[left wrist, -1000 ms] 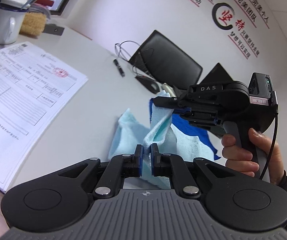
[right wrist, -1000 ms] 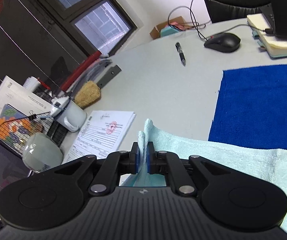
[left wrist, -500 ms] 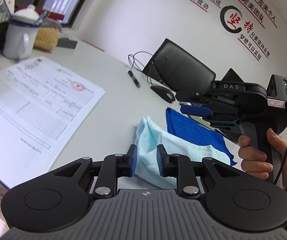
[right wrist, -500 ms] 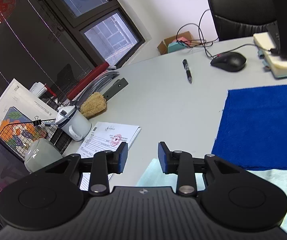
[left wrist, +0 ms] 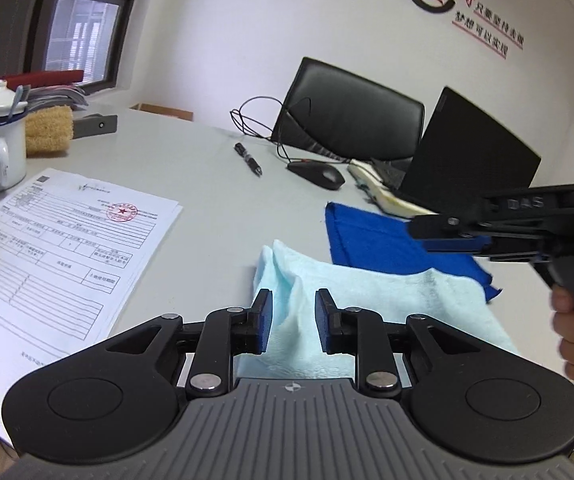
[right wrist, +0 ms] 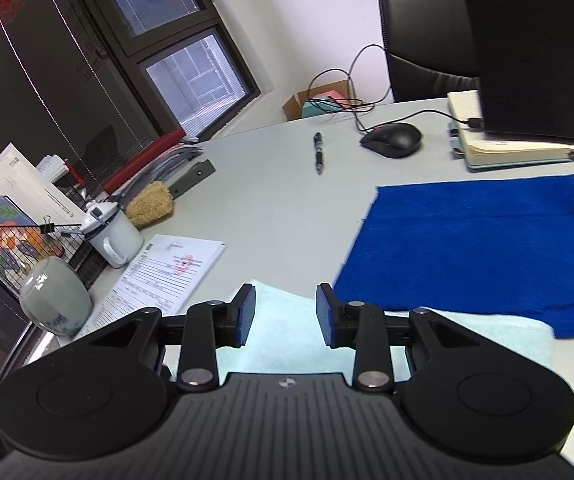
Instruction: Fold towel
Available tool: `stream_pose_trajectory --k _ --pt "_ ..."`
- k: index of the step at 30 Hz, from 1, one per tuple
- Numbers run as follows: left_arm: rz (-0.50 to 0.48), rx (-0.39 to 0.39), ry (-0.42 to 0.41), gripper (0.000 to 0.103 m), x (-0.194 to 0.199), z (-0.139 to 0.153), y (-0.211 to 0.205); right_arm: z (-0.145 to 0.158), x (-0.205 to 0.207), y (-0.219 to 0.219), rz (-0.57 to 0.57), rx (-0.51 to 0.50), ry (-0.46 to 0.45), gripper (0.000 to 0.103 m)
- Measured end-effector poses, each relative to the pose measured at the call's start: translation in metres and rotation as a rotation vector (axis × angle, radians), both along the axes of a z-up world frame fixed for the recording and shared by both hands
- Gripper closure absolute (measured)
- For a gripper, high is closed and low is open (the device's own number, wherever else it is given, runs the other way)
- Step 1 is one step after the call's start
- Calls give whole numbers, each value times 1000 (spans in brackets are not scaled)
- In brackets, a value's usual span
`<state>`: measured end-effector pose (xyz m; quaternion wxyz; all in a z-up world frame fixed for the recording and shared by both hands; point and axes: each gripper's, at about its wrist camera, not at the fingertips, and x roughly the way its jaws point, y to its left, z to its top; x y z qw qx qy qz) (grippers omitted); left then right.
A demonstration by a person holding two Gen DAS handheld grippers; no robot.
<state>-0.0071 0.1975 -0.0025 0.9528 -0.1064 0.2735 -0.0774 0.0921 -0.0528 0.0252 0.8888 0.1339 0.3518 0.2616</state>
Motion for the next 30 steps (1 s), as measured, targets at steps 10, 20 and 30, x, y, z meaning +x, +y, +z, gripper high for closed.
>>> stream_pose_trajectory --k 10,20,30 --pt "-59 61 53 82 13 -11 1 -13 -23 -37 -40 -54 0 68" --pt "-45 -8 13 95 -1 -3 15 -18 -39 -61 -95 -56 -1 68" --pt "2 31 6 77 -7 -7 17 -27 -48 -69 -123 -78 8 68"
